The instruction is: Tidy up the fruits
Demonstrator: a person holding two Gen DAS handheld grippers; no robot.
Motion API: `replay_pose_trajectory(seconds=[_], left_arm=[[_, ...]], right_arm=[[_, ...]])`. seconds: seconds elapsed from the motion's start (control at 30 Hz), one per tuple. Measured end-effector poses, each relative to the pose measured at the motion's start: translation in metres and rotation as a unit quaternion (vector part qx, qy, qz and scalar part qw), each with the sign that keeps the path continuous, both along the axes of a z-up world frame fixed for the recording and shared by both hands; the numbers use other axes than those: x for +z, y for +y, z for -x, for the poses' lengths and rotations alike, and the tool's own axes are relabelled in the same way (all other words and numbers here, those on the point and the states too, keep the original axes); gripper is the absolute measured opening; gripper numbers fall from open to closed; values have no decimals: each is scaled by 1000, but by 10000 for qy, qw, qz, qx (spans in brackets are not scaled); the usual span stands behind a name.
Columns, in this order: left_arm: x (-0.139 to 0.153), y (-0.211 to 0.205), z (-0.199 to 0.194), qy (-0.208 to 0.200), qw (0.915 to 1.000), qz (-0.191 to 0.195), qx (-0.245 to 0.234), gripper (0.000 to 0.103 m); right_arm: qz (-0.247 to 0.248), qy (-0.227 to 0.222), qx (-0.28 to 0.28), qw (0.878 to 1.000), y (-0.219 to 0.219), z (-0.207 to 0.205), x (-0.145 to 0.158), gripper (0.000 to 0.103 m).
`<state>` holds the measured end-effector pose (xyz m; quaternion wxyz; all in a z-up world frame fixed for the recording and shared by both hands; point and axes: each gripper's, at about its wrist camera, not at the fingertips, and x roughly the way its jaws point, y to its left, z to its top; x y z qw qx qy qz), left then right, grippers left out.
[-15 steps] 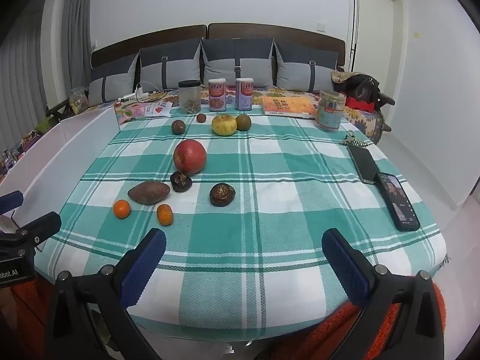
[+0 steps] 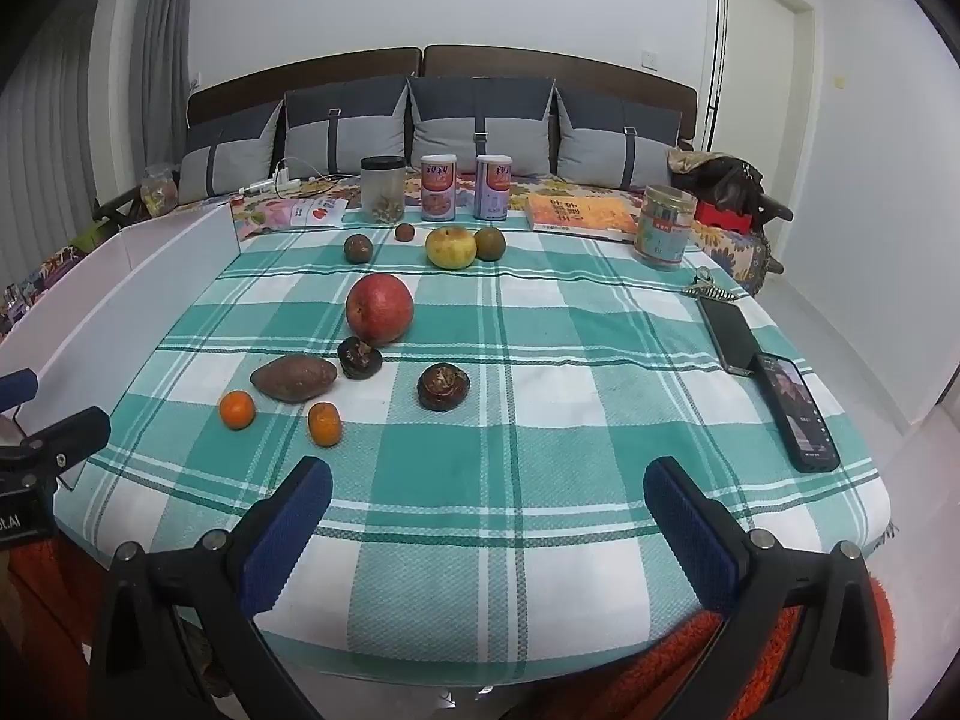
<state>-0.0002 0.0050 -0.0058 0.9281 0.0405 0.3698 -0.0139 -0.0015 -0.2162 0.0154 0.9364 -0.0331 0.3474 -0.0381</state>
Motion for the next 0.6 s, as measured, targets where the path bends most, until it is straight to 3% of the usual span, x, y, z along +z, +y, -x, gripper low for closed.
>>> replay_pose_trajectory(seconds=[0.6], left_arm=[[2,3,1,-124,9999,-36,4,102]], right_arm=[[128,-261,110,9995,6,4,5,103]])
